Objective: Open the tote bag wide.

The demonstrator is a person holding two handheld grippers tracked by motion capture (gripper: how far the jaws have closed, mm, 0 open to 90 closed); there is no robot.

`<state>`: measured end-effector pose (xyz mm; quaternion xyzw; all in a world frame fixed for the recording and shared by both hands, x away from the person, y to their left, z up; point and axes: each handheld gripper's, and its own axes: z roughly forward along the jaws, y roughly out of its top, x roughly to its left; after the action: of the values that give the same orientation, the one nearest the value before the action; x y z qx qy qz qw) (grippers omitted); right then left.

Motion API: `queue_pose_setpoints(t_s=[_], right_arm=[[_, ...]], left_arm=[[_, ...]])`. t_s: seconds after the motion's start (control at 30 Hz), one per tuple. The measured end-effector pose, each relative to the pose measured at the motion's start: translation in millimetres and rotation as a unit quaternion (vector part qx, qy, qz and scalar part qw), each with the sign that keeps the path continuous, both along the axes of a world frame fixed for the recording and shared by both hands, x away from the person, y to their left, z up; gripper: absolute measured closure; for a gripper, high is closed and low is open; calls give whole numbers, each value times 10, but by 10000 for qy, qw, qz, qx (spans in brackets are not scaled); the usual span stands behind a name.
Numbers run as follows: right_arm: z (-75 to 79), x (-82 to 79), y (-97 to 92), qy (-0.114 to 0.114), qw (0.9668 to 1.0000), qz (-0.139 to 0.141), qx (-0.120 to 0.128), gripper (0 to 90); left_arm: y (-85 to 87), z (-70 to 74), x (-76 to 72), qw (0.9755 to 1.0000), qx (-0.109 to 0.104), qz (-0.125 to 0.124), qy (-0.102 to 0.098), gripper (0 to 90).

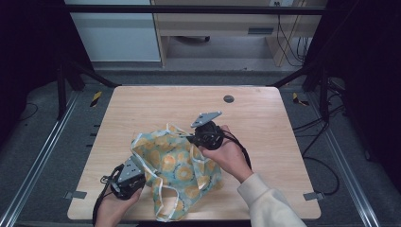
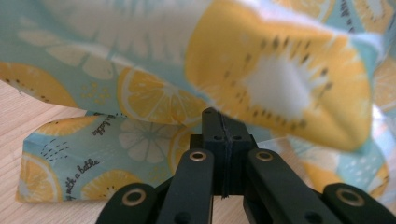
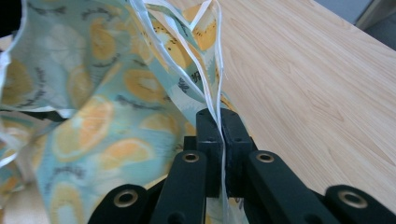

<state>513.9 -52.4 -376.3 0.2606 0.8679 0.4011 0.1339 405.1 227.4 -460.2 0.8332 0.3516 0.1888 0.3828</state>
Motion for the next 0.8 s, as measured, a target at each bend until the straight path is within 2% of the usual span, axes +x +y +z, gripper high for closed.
queue_pose_setpoints(t_s=[0.13, 0.37, 0.8], right_arm=[[-72, 88, -59, 98, 9999, -115, -29, 880], [-194, 198, -150, 217, 9993, -288, -98, 880], [-385, 322, -271, 406, 9978, -503, -164, 878]], left_arm=[[-19, -25, 2, 9997, 205, -56, 76, 900], [-60, -64, 3, 9988, 424, -163, 203, 900], [-84, -112, 14, 9967, 693, -212, 369, 900]])
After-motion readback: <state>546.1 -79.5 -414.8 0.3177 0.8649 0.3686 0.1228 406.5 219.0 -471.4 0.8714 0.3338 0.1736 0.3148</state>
